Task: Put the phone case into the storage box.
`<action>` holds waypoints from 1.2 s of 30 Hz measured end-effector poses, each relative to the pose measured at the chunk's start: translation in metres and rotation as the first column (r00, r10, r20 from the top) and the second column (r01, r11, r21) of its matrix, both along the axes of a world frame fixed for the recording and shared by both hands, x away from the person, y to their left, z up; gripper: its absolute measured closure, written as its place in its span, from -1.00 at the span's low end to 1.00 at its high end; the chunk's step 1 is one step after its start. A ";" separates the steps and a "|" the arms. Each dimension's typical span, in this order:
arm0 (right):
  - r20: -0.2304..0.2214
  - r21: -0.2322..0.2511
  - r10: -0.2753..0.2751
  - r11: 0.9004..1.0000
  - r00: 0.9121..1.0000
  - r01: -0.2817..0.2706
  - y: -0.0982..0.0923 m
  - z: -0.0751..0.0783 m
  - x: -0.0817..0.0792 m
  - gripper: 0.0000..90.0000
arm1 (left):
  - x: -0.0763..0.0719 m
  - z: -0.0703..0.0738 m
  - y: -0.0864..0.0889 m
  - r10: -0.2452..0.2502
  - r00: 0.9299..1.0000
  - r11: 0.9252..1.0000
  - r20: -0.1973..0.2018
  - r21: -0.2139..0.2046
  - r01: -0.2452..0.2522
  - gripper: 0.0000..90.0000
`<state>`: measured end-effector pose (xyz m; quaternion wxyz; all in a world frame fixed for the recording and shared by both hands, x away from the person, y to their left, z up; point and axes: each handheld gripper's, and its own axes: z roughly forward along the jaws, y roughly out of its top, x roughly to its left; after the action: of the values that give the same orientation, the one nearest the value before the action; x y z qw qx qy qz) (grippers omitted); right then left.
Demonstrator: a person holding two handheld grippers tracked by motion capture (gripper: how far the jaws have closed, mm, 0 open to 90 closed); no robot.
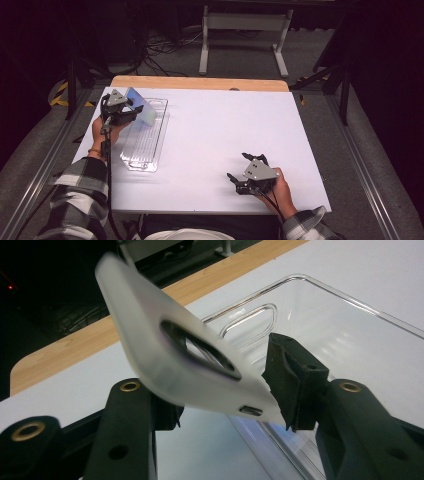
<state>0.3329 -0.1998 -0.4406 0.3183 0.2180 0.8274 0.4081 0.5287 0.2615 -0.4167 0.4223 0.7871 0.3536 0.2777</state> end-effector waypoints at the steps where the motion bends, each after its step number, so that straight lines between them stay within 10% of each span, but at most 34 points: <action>1: 0.000 0.000 0.001 1.000 1.000 -0.001 0.000 0.000 0.000 -0.54 | -0.002 0.000 0.001 -0.002 1.000 1.000 -0.002 -0.004 0.002 0.13; 12: 0.000 -0.004 0.014 1.000 1.000 -0.014 0.002 0.001 0.001 -0.54 | -0.025 -0.001 0.005 -0.023 0.999 1.000 -0.031 -0.002 0.023 0.01; 21: 0.001 -0.006 0.020 1.000 1.000 -0.020 0.003 0.001 0.001 -0.53 | -0.033 0.001 -0.002 -0.050 0.999 0.998 -0.019 0.026 0.051 0.68; 36: -0.016 -0.009 0.018 1.000 1.000 -0.018 0.001 0.000 0.001 -0.52 | -0.030 0.009 -0.020 -0.060 0.998 0.997 -0.004 -0.041 0.060 0.31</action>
<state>0.3338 -0.1991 -0.4402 0.3091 0.2123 0.8337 0.4054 0.4982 0.2417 -0.4081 0.4455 0.7893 0.3366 0.2553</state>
